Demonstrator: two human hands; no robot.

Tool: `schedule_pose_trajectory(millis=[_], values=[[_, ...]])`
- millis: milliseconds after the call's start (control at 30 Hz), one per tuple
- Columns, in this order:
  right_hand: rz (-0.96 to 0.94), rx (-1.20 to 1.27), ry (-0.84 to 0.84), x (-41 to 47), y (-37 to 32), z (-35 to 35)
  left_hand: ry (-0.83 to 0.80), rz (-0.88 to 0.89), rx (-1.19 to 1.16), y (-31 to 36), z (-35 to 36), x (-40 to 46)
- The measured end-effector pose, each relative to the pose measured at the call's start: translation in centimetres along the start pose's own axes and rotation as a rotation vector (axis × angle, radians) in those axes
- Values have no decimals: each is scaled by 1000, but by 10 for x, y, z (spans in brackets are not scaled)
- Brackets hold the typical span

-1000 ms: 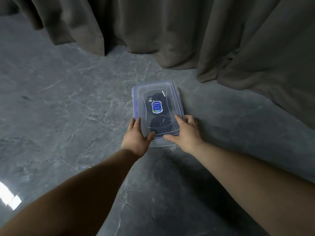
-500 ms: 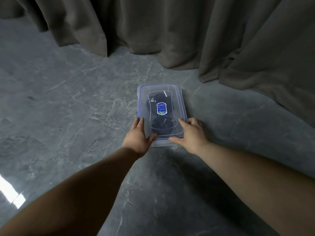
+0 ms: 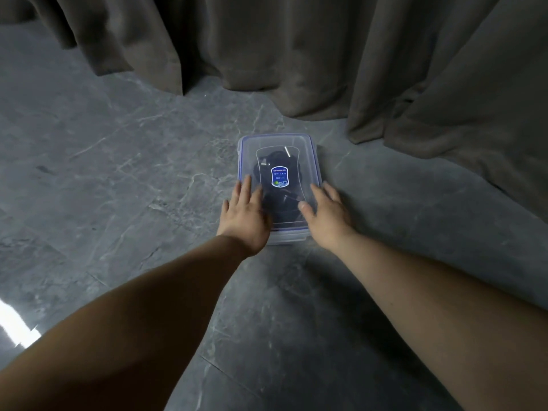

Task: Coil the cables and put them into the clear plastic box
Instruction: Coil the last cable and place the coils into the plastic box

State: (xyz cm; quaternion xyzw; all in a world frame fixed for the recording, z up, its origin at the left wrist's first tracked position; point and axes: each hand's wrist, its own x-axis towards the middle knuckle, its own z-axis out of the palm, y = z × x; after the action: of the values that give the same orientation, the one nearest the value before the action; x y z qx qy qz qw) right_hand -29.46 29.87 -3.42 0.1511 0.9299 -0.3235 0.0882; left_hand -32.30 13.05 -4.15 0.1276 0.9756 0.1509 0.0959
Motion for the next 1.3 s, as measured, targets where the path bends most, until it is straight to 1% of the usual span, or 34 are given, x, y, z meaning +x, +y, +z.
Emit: schedule_pose_trajectory(millis=[67,200,300,400,533,833,1033,1133,1200,1233,1300], values=[[47,75,50,8,0,2,-26,49,64,7,7,3],[189,227,28,16,6,4,-119,65,147,12,16,11],[244,304,43,20,10,-1,-122,64,160,10,16,17],[272,337,105,22,13,-3,-120,68,167,11,17,19],[258,329,178,30,12,2,-116,64,176,11,17,19],[193,315,172,33,10,12,-127,72,169,11,15,18],[160,199,149,36,10,8,-132,80,183,9,16,20],[94,-17,132,29,12,5,-135,82,182,11,15,20],[11,-155,112,26,7,8,-132,84,164,11,14,20],[-38,-204,100,26,4,10,-114,86,129,10,15,19],[-100,-259,53,30,-3,14,-22,92,16,6,16,17]])
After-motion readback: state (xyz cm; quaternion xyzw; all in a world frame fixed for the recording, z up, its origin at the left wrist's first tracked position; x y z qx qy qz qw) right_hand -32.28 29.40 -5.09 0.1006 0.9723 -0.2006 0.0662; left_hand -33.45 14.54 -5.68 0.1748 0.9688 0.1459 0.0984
